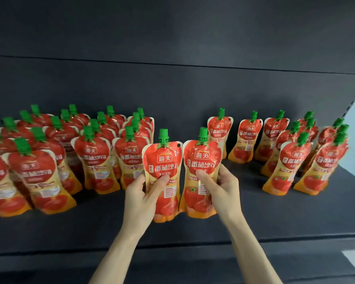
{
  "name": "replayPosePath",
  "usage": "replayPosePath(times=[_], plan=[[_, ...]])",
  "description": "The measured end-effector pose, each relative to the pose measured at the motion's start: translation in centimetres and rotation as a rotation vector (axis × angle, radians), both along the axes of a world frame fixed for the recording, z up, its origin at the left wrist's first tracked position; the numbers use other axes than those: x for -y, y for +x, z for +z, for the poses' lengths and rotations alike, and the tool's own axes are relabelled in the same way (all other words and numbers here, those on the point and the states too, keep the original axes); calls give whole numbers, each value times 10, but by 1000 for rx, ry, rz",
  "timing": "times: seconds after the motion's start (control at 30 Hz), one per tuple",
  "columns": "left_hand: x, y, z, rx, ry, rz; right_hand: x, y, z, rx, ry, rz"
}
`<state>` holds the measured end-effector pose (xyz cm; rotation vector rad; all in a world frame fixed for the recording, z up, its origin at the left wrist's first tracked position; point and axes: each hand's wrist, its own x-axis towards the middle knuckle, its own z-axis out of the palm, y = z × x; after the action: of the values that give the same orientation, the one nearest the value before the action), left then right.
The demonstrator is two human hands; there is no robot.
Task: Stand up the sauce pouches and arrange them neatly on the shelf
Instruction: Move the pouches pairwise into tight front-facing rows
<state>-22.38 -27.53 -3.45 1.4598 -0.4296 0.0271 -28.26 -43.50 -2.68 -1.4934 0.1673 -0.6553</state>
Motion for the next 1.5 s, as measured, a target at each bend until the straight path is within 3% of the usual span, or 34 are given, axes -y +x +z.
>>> replayPosePath(times=[0.33,0.9,1.03,1.23,1.5], plan=[[-123,-5,-11,-72,19,7,-116,-5,-12,-2,12,-18],[-148,65,-22,-3,89,118,-133,65,-18,-90,-44,54],[-152,62,-33,28,205,122,-135,63,-30,-86,-37,33],[-156,52,-59,174,447,394,-142,58,-58,-234,-219,-64],[-151,59,-64,195,536,405,-152,54,-55,-261,-279,-204]])
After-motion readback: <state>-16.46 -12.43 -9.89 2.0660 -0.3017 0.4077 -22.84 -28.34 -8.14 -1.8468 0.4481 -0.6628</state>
